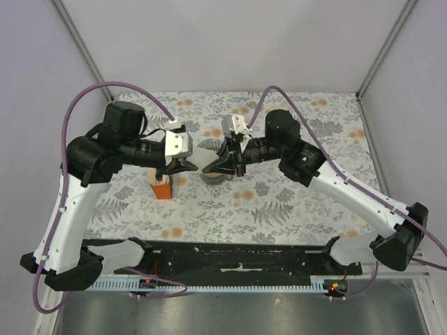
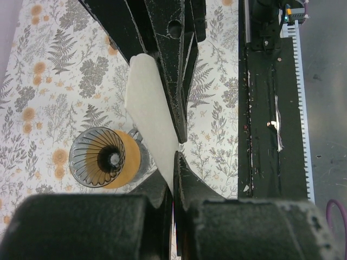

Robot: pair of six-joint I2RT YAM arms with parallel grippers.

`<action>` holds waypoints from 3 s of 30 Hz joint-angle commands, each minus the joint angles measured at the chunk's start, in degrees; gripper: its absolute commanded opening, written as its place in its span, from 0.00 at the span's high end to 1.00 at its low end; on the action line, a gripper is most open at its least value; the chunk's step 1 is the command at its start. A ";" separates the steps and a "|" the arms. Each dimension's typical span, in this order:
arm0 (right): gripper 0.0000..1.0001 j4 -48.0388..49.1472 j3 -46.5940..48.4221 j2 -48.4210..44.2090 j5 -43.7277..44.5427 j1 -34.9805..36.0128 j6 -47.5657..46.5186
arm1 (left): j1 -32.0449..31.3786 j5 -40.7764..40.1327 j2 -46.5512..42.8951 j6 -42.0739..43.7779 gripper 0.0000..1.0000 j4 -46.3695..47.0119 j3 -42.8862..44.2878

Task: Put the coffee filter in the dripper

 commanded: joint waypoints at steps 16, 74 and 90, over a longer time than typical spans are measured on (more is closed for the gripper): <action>1.00 -2.47 -14.07 -16.60 31.48 3.02 -35.56 | -0.19 -0.05 -2.66 -20.08 0.26 8.90 -0.20; 1.00 -0.62 1.91 3.08 41.97 11.20 -45.26 | -5.28 -22.38 7.36 -27.39 0.60 9.79 10.96; 1.00 -0.71 2.53 3.69 41.18 11.20 -44.90 | -5.37 -25.45 6.74 -24.58 0.69 7.68 5.43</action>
